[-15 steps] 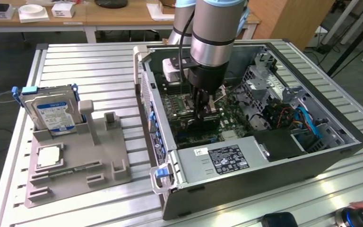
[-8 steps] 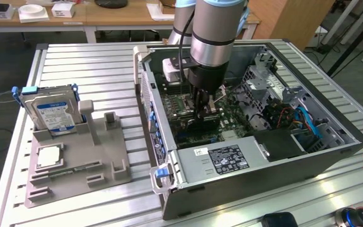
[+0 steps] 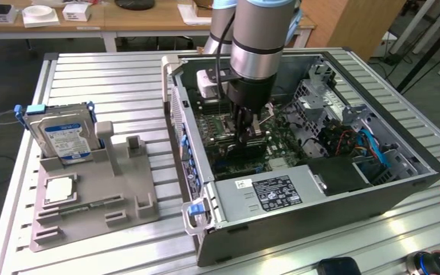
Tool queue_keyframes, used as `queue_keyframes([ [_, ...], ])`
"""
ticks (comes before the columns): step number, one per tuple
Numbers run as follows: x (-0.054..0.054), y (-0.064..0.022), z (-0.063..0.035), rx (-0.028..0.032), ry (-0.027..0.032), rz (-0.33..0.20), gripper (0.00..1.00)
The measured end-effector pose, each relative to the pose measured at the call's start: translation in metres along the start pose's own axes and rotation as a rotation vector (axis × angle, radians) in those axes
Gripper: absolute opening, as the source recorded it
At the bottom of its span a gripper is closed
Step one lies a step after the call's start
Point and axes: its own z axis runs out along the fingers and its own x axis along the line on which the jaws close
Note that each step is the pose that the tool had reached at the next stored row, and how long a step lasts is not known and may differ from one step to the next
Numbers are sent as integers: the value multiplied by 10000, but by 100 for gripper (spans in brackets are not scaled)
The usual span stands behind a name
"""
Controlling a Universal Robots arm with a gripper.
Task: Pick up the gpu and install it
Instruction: 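Insert the gpu into the slot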
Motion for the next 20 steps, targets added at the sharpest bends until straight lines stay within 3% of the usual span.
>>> queue_keyframes([
  [12, -1, 3, 0, 10, 0, 5, 22],
  [14, -1, 3, 0, 10, 0, 5, 20],
  [15, -1, 3, 0, 10, 0, 5, 13],
  [20, -1, 3, 0, 10, 0, 5, 13],
])
